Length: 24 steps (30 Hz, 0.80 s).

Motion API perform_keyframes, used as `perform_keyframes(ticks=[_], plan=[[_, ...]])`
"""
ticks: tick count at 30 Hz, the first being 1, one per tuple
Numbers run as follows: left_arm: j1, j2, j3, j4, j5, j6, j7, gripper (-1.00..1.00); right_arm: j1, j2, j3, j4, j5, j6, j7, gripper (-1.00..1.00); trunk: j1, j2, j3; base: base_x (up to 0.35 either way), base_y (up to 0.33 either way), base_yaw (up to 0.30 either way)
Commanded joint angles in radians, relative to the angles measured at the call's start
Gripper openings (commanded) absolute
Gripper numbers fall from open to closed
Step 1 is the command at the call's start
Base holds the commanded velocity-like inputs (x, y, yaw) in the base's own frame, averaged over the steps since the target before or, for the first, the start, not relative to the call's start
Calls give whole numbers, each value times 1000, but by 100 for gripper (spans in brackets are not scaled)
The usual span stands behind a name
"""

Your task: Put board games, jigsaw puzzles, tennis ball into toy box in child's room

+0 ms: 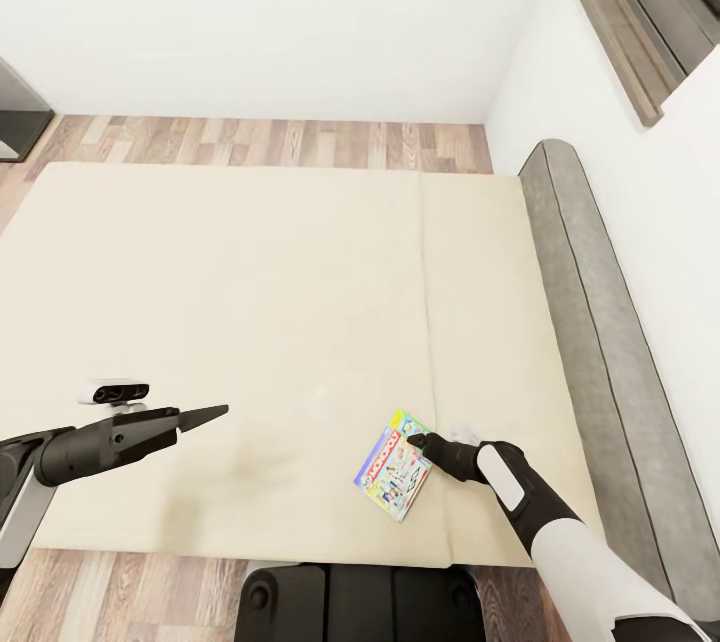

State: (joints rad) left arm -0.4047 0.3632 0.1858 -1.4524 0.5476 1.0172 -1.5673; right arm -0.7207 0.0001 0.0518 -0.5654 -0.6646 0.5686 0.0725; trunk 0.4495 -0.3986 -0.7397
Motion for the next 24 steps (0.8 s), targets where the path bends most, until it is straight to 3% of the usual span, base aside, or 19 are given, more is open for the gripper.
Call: perform_keyframes(ticks=[1,24], plan=[[0,0,0,0,0,11,-4,100,0,0,0,-1,4,4,3,100,1,-1,-1,0,0,0],[0,-19,4,0,3,8,-4,100,0,14,-10,-1,5,4,3,100,1,-1,-1,0,15,0]])
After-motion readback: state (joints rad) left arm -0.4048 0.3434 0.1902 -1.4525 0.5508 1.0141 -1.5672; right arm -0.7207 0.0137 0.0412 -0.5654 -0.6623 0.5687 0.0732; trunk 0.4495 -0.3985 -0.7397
